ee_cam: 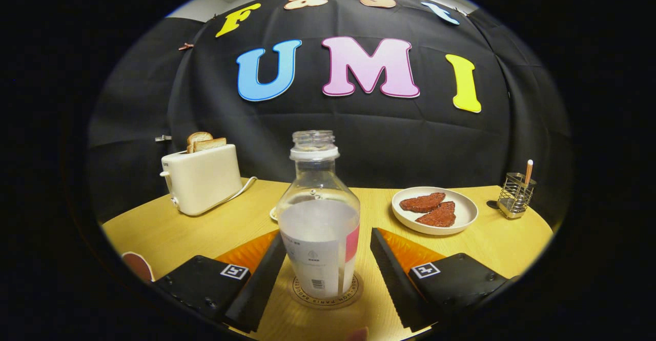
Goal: Take the bottle from table, then pour the juice into the cup, finally place the bottle on the coaster
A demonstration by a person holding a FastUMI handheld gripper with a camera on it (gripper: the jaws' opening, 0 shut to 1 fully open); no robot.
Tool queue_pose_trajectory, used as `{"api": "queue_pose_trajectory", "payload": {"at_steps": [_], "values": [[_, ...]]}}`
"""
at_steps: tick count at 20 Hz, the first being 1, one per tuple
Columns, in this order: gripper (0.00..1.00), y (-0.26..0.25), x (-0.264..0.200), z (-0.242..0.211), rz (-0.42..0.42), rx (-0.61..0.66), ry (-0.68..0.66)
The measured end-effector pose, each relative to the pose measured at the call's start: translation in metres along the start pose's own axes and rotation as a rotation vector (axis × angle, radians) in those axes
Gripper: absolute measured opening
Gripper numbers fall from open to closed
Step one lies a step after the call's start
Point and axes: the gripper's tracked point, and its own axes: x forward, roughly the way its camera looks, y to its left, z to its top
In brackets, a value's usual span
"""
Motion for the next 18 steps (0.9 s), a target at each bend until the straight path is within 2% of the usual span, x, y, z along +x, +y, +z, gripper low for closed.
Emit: {"api": "queue_pose_trajectory", "payload": {"at_steps": [9,18], "values": [[0.99,0.000,-0.052,0.041,-0.044,-0.040,-0.025],[0.99,0.008,-0.150,0.095,-0.102,-0.057,-0.068]]}}
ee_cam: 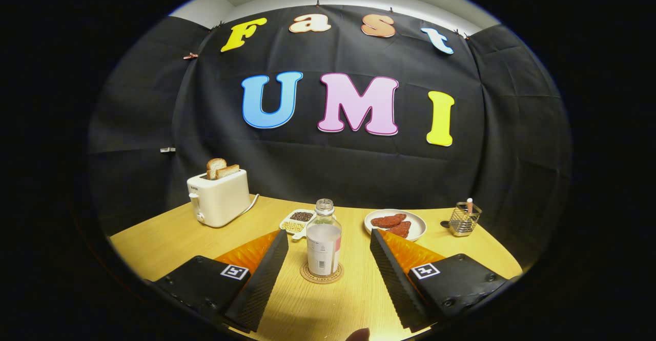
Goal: Take the bottle from table, then pour the juice into the cup, finally place the bottle on the coaster
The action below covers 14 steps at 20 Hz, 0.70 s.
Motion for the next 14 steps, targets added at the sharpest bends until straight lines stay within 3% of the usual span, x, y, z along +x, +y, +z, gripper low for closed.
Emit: {"api": "queue_pose_trajectory", "payload": {"at_steps": [10,14], "values": [[0.98,-0.072,-0.061,0.068,-0.074,-0.028,-0.075],[0.98,-0.094,-0.087,0.089,-0.055,-0.030,-0.106]]}}
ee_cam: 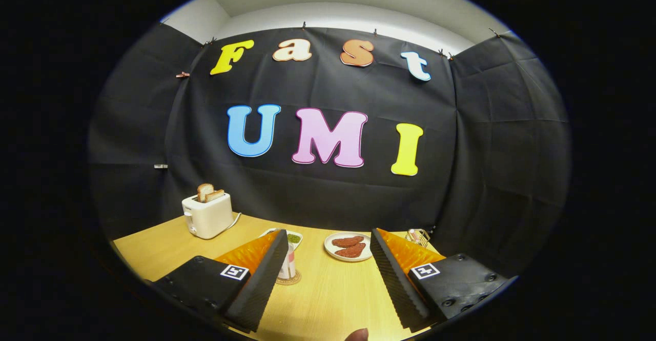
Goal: Take the bottle from table, then pour the juice into the cup, finally place the bottle on the coaster
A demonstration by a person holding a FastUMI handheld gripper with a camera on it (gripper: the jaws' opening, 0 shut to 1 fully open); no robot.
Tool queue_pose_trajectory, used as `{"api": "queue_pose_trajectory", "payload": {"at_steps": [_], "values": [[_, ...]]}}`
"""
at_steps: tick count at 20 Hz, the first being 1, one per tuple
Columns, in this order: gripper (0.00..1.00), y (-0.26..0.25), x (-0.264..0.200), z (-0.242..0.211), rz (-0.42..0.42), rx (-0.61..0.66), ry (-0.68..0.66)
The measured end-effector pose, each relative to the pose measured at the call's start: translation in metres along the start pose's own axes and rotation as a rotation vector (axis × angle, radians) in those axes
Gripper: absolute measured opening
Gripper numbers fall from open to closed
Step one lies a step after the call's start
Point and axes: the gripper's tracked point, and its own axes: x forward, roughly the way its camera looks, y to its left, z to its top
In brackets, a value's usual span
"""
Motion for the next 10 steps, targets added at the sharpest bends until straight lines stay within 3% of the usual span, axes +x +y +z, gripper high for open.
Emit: {"api": "queue_pose_trajectory", "payload": {"at_steps": [3,10], "values": [[0.98,-0.020,-0.016,0.017,0.016,0.051,-0.031],[0.98,-0.069,-0.045,0.024,0.021,-0.035,-0.064]]}}
